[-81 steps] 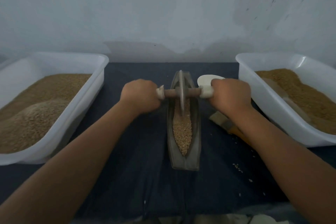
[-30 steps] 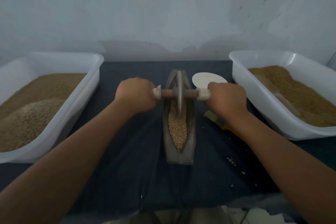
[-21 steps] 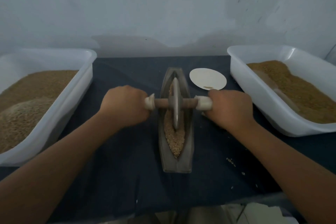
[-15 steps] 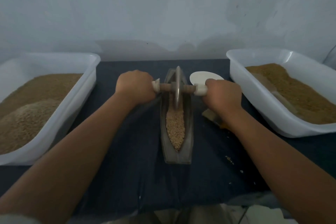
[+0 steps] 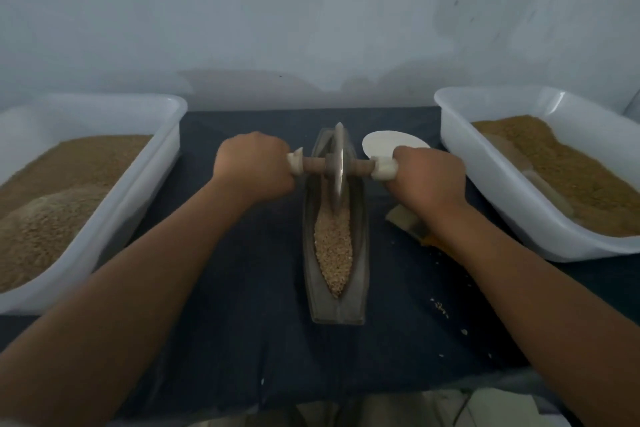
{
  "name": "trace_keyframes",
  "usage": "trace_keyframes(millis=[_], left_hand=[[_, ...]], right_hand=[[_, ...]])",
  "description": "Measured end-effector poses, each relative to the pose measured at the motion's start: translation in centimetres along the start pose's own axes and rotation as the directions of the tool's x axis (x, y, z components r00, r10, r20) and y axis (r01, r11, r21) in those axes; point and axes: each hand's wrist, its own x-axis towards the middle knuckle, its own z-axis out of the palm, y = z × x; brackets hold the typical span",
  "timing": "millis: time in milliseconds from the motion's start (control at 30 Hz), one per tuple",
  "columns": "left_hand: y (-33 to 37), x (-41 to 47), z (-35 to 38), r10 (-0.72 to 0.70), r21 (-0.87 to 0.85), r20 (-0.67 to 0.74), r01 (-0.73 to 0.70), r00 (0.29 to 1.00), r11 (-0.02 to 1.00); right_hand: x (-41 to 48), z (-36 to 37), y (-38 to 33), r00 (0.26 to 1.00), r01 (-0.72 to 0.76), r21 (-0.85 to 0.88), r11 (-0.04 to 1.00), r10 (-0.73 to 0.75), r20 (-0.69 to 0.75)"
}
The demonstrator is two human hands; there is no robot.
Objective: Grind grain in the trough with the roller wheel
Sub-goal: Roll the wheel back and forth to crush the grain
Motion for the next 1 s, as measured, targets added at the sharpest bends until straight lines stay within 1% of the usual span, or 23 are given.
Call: trace_keyframes(millis=[67, 133, 167, 233, 300, 333, 367, 433, 500, 567, 633, 700, 800, 867, 933, 1000], left_hand=[[0.2, 0.7, -0.3, 0.001, -0.007, 0.017, -0.001, 1.000, 1.000], [-0.2, -0.9, -0.3, 0.032, -0.007, 0.026, -0.032, 0.999, 0.999], [-0.5, -2.4, -0.1, 0.062, 0.002, 0.007, -0.062, 0.998, 0.998], [-1.2, -5.8, 0.4, 0.134, 0.025, -0.081, -0.132, 0.988, 0.991], [-1.6, -8.1, 0.6, 0.172, 0.010, -0.152, -0.172, 0.973, 0.985], [-1.8, -8.3, 0.9, 0.166, -0.008, -0.160, -0.169, 0.973, 0.986], [-1.8, -7.9, 1.2, 0.147, -0.025, -0.137, -0.151, 0.980, 0.988], [-1.3, -5.7, 1.3, 0.069, -0.038, -0.066, -0.072, 0.995, 0.997], [-0.6, -2.6, 1.0, -0.007, -0.050, -0.024, 0.006, 1.000, 0.999], [-0.1, -0.1, 0.4, -0.047, -0.066, 0.034, 0.049, 0.998, 0.997], [0.3, 0.4, -0.2, -0.039, -0.054, 0.061, 0.043, 0.997, 0.998], [0.2, -1.4, -0.7, -0.003, -0.036, 0.037, 0.004, 0.999, 0.999], [-0.6, -6.8, -0.4, 0.100, 0.018, -0.086, -0.099, 0.991, 0.995], [-0.9, -8.9, 0.0, 0.122, 0.013, -0.137, -0.121, 0.983, 0.993], [-1.1, -8.2, 0.8, 0.094, -0.028, -0.110, -0.098, 0.989, 0.995], [-0.8, -5.6, 0.9, 0.022, -0.070, -0.025, -0.024, 0.999, 0.997]], right_hand=[[0.5, -0.2, -0.2, 1.000, -0.007, -0.005, 1.000, 0.007, -0.007], [-1.1, -0.8, 0.0, 1.000, 0.011, -0.028, 1.000, -0.011, -0.016], [-2.5, -1.1, 0.2, 0.999, 0.035, -0.049, 0.998, -0.036, -0.029], [-5.5, -1.9, 0.3, 0.991, 0.113, -0.074, 0.991, -0.117, -0.057], [-7.3, -2.5, 0.5, 0.984, 0.163, -0.036, 0.986, -0.165, -0.068], [-7.3, -2.4, 0.6, 0.984, 0.164, -0.029, 0.986, -0.166, -0.065], [-6.7, -2.3, 0.6, 0.986, 0.154, -0.041, 0.987, -0.157, -0.063], [-4.4, -1.8, 0.4, 0.990, 0.119, -0.081, 0.990, -0.125, -0.065], [-1.4, -1.3, 0.1, 0.992, 0.095, -0.076, 0.993, -0.101, -0.081], [0.7, -1.3, -0.3, 0.996, 0.062, -0.057, 0.996, -0.066, -0.065], [0.8, -1.3, -0.5, 0.998, 0.031, -0.036, 0.999, -0.033, -0.045], [-1.1, -1.3, -0.3, 0.999, 0.018, -0.030, 0.999, -0.020, -0.046], [-5.6, -1.7, 0.4, 0.993, 0.079, -0.085, 0.993, -0.086, -0.083], [-7.2, -1.8, 0.8, 0.987, 0.134, -0.094, 0.986, -0.141, -0.072], [-6.1, -1.6, 1.1, 0.986, 0.137, -0.097, 0.986, -0.145, -0.079], [-3.5, -1.0, 0.7, 0.986, 0.117, -0.092, 0.989, -0.127, -0.113]])
